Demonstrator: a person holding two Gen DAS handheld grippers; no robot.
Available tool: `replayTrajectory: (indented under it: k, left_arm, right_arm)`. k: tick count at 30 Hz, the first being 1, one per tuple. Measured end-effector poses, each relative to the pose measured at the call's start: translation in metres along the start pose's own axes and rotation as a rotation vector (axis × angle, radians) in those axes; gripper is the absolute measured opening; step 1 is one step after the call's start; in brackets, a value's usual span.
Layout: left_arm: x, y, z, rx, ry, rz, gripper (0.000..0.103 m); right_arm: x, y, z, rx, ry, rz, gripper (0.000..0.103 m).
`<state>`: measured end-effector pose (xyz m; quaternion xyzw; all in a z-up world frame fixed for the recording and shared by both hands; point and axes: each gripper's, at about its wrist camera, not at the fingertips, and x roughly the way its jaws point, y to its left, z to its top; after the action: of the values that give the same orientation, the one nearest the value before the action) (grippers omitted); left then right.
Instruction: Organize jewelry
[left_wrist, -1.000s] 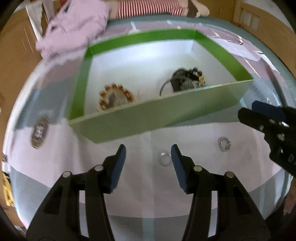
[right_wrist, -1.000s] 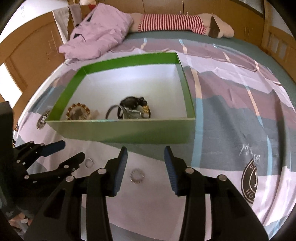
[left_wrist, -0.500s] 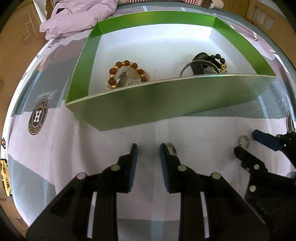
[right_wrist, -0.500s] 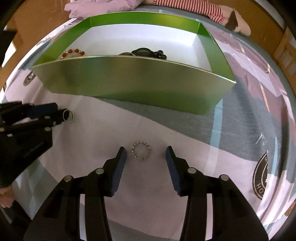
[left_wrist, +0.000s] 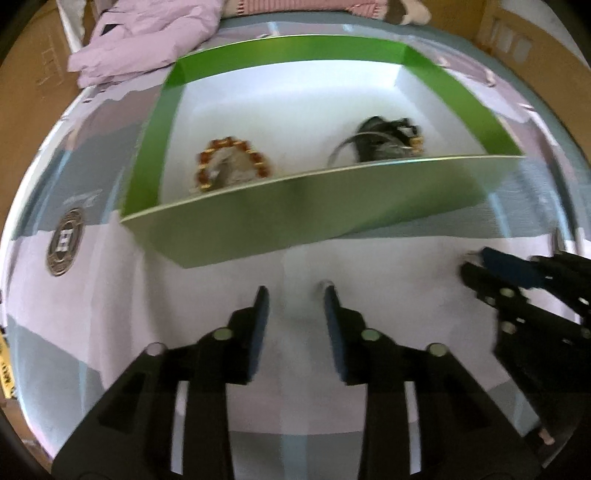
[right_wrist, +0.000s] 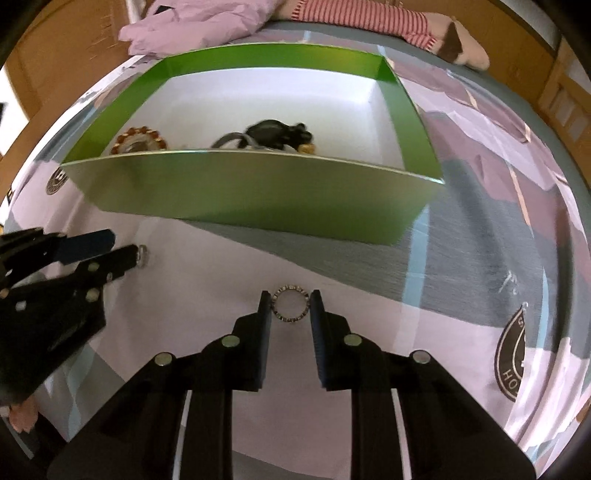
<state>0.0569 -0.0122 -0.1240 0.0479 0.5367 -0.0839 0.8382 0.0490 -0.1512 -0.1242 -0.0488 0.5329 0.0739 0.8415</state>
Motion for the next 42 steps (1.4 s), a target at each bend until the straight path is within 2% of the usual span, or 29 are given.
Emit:
replayTrajectory:
  k: [2,6,9,11,12,19,26,33,42]
  left_arm:
    - [0.001,-0.007,-0.001,0.018,-0.002,-0.020,0.037]
    - [0.012,-0.020,-0.006,0.065,0.021,0.004,0.038]
    - [0.012,-0.026,-0.006,0.092,0.006,0.025,0.036]
    - [0.013,-0.024,-0.003,0.082,0.002,0.015,0.018]
    - [0.013,-0.023,-0.002,0.081,0.000,0.021,0.016]
    - [0.009,-0.012,0.003,0.064,-0.019,0.086,0.015]
    - [-0.003,-0.007,0.002,0.069,-0.046,0.102,0.015]
    - [-0.001,-0.006,0.002,0.064,-0.036,0.108,0.015]
    - [0.004,-0.009,0.001,0.075,-0.018,0.113,0.015]
  right_arm:
    - [0.002,-0.001,-0.002,0.008,0.011,-0.010,0.021]
    - [0.003,-0.003,-0.003,0.010,0.019,-0.014,0.021]
    - [0.003,-0.001,-0.004,0.004,0.019,-0.014,0.021]
    - [0.005,0.001,-0.002,0.000,0.019,-0.013,0.021]
    - [0.005,0.001,-0.002,-0.002,0.020,-0.013,0.021]
    - [0.005,-0.001,-0.003,0.002,0.019,-0.012,0.021]
    - [0.004,-0.002,-0.004,0.004,0.019,-0.010,0.021]
    - [-0.001,-0.003,-0.003,0.009,-0.006,0.001,0.021]
    - [0.002,-0.002,-0.004,0.003,0.007,0.000,0.021]
